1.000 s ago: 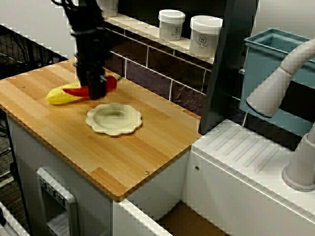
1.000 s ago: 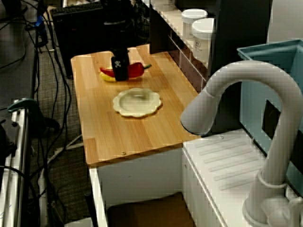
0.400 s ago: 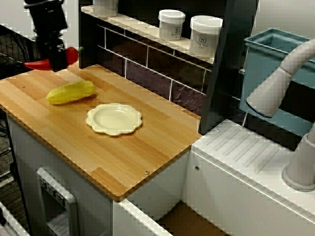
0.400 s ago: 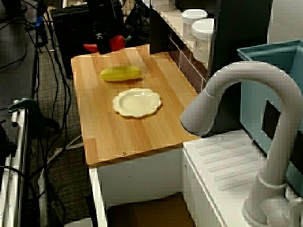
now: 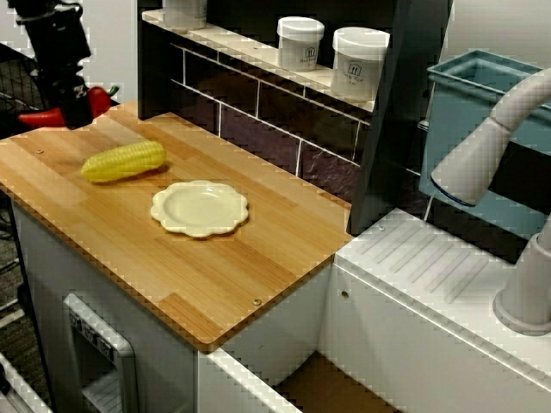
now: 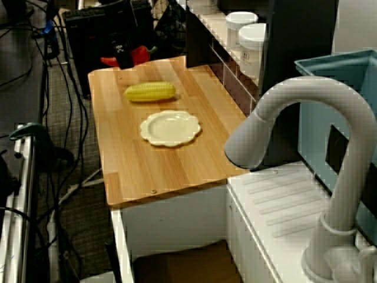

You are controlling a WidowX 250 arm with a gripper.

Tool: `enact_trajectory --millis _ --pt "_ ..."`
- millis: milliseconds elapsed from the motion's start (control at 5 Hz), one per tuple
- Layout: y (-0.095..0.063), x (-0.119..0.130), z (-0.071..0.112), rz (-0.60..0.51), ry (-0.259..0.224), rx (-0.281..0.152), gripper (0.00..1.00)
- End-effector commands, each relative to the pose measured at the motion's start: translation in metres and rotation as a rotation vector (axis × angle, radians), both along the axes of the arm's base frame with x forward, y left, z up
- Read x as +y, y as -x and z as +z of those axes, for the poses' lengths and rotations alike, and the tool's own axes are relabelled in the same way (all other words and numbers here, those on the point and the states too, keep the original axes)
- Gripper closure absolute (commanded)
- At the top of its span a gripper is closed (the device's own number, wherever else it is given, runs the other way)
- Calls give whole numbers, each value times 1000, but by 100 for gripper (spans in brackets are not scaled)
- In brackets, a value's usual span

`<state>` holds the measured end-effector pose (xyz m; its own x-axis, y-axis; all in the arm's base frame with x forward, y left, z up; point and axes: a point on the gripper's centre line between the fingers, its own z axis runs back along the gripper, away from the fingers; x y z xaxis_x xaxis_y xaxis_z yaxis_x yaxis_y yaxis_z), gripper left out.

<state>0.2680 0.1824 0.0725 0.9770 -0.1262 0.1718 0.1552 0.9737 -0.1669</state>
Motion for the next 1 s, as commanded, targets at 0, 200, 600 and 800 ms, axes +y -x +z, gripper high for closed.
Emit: enact_trajectory --millis 0,200,600,800 --pt "-2 21 -15 26 -85 -35 100" --pt "-5 19 -28 31 -124 -25 100" --pt "-4 12 -30 15 -139 -1 0" --pt "-1 11 -22 5 -123 -3 0"
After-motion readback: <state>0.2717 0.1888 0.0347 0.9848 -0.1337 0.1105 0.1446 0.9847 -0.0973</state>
